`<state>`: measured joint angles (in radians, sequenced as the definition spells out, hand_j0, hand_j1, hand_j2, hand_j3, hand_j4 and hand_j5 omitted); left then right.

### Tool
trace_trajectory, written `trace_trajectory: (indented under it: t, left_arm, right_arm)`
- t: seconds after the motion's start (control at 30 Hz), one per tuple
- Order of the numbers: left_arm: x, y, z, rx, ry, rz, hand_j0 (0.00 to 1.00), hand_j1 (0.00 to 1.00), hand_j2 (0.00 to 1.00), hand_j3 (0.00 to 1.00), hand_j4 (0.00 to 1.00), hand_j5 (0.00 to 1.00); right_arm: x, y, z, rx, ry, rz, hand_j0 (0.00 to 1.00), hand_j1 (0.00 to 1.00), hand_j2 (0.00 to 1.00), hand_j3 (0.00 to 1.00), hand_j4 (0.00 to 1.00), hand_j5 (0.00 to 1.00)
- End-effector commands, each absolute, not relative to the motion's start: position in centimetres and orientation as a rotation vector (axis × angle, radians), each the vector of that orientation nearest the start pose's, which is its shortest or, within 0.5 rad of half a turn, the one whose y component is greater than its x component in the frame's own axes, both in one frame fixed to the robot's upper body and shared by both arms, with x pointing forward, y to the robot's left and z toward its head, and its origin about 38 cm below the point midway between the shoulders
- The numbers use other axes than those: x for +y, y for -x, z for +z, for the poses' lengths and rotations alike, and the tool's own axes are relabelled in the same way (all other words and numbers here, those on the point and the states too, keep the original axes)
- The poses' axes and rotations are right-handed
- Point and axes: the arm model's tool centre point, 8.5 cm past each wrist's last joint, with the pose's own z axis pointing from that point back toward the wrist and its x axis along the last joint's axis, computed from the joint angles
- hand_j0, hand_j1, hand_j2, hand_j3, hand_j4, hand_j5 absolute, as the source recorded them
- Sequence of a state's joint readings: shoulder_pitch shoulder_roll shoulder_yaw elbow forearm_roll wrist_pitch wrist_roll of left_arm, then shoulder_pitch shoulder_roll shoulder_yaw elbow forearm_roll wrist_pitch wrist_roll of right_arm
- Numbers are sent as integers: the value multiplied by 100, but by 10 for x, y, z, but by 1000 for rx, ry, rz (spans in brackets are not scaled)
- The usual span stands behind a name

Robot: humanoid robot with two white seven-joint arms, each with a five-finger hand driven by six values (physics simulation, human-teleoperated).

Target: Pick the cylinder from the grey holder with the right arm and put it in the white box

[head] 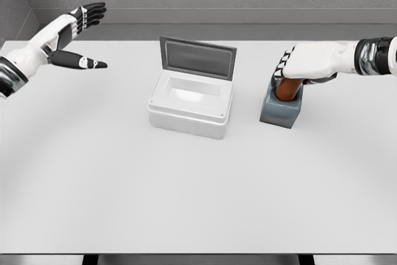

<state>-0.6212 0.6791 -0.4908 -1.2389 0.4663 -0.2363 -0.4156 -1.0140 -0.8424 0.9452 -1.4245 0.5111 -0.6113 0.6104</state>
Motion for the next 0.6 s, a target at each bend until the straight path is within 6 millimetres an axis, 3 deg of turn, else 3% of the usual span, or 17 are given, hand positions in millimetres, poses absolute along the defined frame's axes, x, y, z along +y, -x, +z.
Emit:
trace_trajectory:
  t: [0.0,0.1,0.27,0.57]
  left_arm:
    - [334,-486,215,-1630,140,-852,100,100,100,100,100,100]
    - [351,-492,219,-1609,265,-721,100,100,100,100,100,100]
    - [365,-492,230,-1593,345,-665,100,100,100,100,100,100]
    - [353,-515,208,-1530,406,-551,100,100,100,100,100,100]
  right_arm:
    - [-276,-465,266,1422,-734,-3119,60,60,60,60,60,60]
    - [-275,-465,266,1422,-733,-3117,57,57,57,57,57,57]
    - [-276,-465,267,1415,-743,-3115,56,56,56,56,56,56]
    - [-271,-463,277,1415,-759,-3079,52,52,52,52,52,52]
